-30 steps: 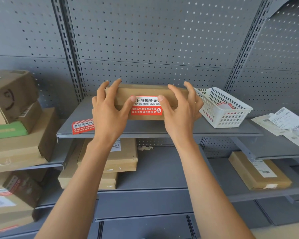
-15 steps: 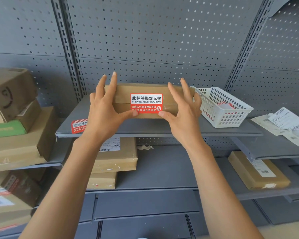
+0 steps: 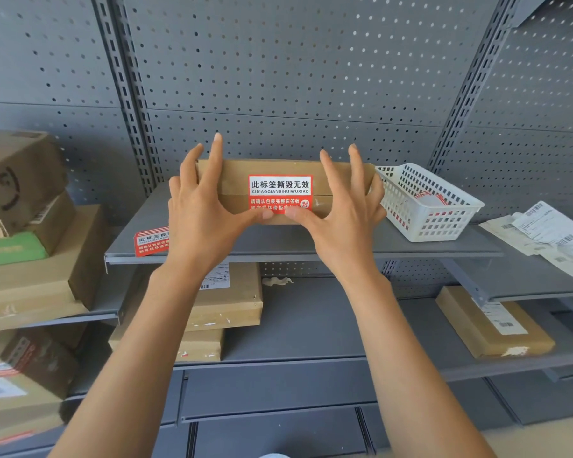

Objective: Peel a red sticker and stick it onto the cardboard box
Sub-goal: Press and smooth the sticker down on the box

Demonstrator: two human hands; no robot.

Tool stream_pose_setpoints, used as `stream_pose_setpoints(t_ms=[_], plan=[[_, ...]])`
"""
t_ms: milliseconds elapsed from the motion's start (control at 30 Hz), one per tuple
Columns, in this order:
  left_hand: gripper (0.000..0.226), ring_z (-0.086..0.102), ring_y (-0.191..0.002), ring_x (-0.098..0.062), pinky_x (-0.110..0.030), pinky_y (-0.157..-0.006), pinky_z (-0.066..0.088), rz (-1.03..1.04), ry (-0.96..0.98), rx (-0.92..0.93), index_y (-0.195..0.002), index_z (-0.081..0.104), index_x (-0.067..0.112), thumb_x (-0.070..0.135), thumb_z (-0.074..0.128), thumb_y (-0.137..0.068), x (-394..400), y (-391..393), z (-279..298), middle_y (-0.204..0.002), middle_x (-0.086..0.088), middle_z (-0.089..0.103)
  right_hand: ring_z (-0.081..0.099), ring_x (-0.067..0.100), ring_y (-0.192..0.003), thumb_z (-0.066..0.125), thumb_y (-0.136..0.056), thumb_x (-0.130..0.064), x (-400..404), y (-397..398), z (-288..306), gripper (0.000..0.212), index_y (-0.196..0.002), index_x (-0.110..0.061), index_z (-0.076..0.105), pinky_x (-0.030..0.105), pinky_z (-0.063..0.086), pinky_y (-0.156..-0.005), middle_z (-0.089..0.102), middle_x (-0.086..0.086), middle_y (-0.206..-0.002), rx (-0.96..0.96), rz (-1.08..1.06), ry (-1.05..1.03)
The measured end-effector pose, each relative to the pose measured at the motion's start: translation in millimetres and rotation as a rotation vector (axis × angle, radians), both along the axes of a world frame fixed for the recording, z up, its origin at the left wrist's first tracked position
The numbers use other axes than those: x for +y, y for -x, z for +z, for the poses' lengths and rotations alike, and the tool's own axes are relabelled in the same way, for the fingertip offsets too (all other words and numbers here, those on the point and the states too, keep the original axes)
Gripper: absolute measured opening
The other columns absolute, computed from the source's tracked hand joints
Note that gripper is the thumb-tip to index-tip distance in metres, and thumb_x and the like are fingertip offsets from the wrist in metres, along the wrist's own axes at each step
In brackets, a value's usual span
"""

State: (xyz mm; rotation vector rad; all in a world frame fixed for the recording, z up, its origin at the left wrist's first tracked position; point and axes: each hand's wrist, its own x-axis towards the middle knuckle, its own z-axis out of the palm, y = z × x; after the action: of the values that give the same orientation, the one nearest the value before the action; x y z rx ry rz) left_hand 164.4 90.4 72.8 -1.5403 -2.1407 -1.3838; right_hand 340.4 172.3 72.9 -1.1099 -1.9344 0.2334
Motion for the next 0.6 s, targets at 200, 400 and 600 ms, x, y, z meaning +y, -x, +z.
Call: stream_pose_setpoints(t_ms=[200, 400, 600], plan=[[0.112, 0.031, -0.140, -0.028, -0.033, -0.110, 0.027, -0.058, -0.001, -0.025, -0.162, 0.018, 0.039, 0.053, 0.085, -0.073, -2, 9, -2, -0.165, 0.000, 0.027, 0.009, 0.033, -0.153, 0.080, -0.084, -0.037, 6, -10, -2, 0.078, -0.153, -0.036, 0.043, 0.060, 0.016, -0.116, 0.016, -0.008, -0.171, 0.053, 0.067, -0.005], [0.103, 0.026, -0.144, -0.022, -0.027, -0.109, 0.019, -0.119, 0.053, -0.049, -0.161, 0.019, 0.043, 0.038, 0.084, -0.081, -4, 19, -6, -0.170, 0.004, 0.018, 0.017, 0.030, -0.153, 0.078, -0.086, -0.010, 15, -16, -14, 0.073, -0.151, -0.026, 0.047, 0.050, 0.020, -0.121, 0.017, 0.000, -0.171, 0.082, 0.114, -0.035], [0.101, 0.019, -0.149, -0.025, -0.039, -0.117, 0.024, -0.150, 0.128, -0.022, -0.163, 0.011, 0.039, 0.028, 0.079, -0.089, -5, 21, -17, -0.172, 0.004, 0.007, 0.016, 0.031, -0.154, 0.073, -0.088, 0.001, 19, -17, -25, 0.075, -0.153, -0.021, 0.044, 0.024, 0.011, -0.116, 0.013, 0.004, -0.172, 0.023, 0.124, -0.029]])
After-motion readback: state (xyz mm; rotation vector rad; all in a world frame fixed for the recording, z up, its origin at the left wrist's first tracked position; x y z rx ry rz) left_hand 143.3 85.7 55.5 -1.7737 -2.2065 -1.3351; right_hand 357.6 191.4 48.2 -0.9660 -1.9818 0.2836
